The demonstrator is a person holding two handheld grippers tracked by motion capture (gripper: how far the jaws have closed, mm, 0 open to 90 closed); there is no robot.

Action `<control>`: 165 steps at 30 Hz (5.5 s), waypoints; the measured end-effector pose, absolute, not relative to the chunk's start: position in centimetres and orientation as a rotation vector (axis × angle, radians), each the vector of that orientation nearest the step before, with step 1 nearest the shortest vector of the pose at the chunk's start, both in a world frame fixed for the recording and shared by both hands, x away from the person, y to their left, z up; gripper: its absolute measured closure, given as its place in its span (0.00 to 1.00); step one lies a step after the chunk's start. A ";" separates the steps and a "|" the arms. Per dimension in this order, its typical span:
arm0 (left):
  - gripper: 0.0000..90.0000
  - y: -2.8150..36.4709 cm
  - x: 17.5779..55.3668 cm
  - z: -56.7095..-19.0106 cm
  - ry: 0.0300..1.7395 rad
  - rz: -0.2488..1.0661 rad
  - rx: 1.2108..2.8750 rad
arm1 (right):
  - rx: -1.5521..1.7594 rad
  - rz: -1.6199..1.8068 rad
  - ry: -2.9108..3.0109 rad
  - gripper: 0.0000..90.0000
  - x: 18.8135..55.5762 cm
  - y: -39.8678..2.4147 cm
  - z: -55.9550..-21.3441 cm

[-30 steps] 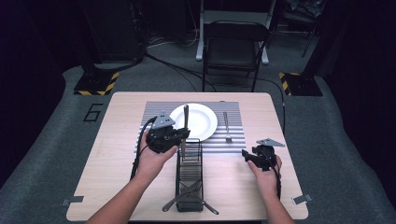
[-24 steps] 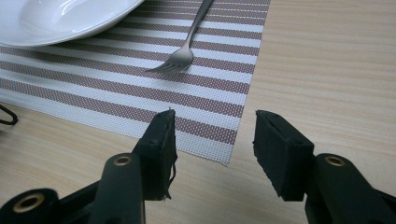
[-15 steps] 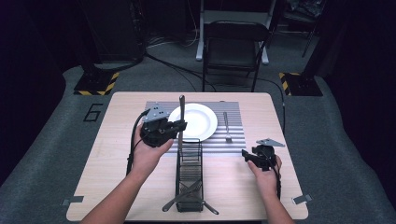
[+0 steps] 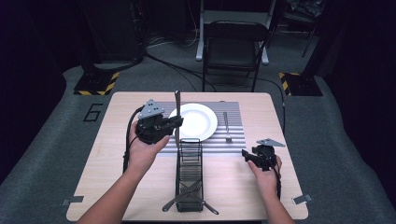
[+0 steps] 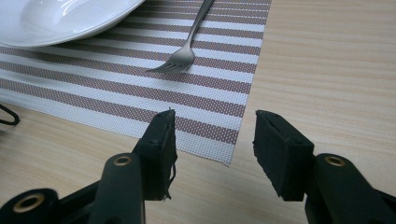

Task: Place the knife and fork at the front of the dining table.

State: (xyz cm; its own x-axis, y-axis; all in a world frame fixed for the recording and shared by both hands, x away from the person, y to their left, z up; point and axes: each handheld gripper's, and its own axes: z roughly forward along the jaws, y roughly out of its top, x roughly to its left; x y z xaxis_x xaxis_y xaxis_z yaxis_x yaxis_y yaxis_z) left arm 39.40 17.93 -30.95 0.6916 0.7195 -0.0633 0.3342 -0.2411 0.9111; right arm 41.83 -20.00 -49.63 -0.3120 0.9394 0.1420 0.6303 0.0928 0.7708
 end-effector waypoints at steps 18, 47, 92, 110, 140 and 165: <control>0.92 19.6 40.5 -32.9 0.905 0.481 1.808 | 1.546 1.081 1.992 0.54 41.8 -19.8 -49.7; 0.92 21.2 44.4 -38.9 1.118 0.545 1.796 | 1.555 1.087 1.993 0.54 41.9 -20.0 -49.8; 0.92 21.6 52.9 -44.6 1.561 0.647 1.620 | 1.557 1.103 2.005 0.54 42.1 -20.0 -50.2; 0.92 21.7 55.0 -48.2 1.690 0.615 1.603 | 1.531 1.103 2.006 0.54 42.1 -19.5 -50.0; 0.92 22.0 56.8 -51.6 1.764 0.561 1.611 | 1.533 1.121 2.017 0.54 41.9 -19.3 -50.1; 0.91 21.8 56.8 -51.7 1.746 0.586 1.643 | 1.553 1.143 2.013 0.53 42.2 -19.5 -50.3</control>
State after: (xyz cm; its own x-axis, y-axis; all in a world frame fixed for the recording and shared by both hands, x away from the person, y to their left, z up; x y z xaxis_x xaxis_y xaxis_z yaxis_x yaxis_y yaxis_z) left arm 56.81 21.76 -51.69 0.0078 0.9872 -0.1596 0.6910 0.1101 0.7144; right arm 42.16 -19.47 -50.30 -0.3366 0.9217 0.1925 0.6377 0.0728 0.7668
